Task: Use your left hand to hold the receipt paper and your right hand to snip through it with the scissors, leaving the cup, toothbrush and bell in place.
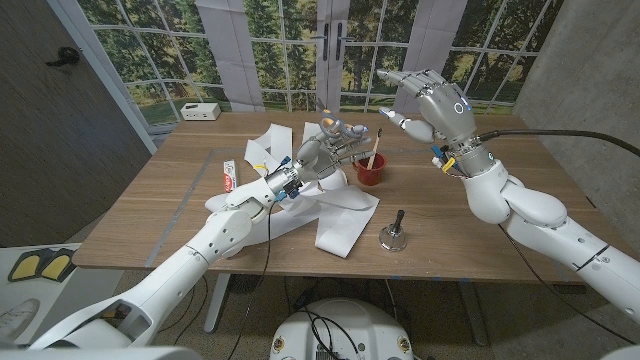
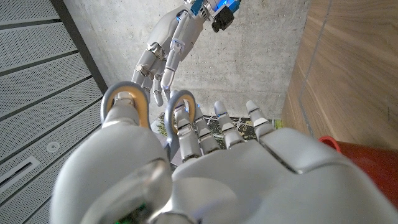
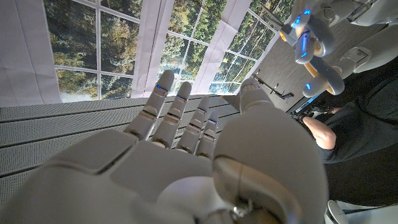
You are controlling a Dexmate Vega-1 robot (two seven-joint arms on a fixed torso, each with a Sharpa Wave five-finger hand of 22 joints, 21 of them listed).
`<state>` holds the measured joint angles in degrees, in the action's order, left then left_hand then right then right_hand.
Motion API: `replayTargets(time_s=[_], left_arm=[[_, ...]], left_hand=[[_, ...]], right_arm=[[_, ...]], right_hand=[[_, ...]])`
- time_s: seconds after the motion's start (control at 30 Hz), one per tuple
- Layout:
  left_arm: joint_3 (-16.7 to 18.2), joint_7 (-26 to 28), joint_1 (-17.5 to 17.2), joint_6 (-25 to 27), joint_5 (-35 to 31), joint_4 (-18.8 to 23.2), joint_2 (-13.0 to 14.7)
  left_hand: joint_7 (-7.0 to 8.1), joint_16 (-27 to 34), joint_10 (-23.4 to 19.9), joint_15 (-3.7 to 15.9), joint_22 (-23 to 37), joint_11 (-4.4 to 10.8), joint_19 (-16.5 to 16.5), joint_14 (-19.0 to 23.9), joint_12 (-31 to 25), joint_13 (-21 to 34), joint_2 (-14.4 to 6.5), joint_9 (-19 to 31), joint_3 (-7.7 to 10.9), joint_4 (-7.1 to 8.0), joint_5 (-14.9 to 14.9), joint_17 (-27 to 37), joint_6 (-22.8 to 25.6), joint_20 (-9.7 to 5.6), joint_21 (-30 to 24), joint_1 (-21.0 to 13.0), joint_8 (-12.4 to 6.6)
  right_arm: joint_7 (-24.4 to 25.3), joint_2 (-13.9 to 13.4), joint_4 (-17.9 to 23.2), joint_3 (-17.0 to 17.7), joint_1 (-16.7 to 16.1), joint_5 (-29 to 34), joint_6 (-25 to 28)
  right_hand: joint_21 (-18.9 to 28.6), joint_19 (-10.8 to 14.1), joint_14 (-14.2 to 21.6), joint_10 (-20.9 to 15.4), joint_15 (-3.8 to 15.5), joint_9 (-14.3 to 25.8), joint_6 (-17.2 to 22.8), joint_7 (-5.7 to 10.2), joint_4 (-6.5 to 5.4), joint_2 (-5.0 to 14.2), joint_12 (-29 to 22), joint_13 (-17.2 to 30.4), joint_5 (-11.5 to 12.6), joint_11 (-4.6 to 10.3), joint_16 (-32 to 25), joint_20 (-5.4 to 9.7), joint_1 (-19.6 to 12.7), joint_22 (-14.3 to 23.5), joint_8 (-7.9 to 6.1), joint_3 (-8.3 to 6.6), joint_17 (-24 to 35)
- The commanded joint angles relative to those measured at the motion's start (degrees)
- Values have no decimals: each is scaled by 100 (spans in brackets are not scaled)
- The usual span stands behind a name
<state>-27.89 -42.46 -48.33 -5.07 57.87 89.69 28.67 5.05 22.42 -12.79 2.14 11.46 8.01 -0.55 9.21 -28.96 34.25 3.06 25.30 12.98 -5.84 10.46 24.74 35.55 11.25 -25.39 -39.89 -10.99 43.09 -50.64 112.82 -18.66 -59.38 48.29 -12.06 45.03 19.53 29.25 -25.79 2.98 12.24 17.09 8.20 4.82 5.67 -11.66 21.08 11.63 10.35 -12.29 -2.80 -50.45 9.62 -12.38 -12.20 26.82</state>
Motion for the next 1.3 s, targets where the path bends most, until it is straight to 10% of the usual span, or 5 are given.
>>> replayTargets(time_s=[0.03,0.43,1.3], left_arm=[[-41,-114,69,-64,-86,-38,57],[-46,-152,49,-112,-60,-111,12],[-103,204,5,-151,-326,87,133]], left_hand=[[-109,-95,-27,198,4,-79,-7,-83,127,-95,87,-101,-98,10,45,-108,-228,38,19,121,81],[-121,-433,169,22,1,-270,-29,-271,583,-445,169,-564,-225,7,87,-532,-1525,96,117,269,133],[-455,-556,-87,29,3,-306,31,-197,704,-616,193,-845,-307,21,92,-781,-1680,100,163,381,23]], right_arm=[[-92,1,89,-64,48,133,131],[-179,-70,205,-75,22,248,267],[-30,-115,200,-41,-25,262,289]], right_hand=[[-40,-51,-13,-12,948,16,18,37,48,3,13,4,17,31,-21,-34,5,-2,12,-1,-1],[-104,-83,-26,-14,945,10,15,50,79,13,15,-20,22,48,-45,-87,-3,-2,16,-3,-8],[-212,-108,-45,-10,944,1,3,62,129,42,19,-64,31,70,-77,-125,-16,-3,26,-14,-33]])
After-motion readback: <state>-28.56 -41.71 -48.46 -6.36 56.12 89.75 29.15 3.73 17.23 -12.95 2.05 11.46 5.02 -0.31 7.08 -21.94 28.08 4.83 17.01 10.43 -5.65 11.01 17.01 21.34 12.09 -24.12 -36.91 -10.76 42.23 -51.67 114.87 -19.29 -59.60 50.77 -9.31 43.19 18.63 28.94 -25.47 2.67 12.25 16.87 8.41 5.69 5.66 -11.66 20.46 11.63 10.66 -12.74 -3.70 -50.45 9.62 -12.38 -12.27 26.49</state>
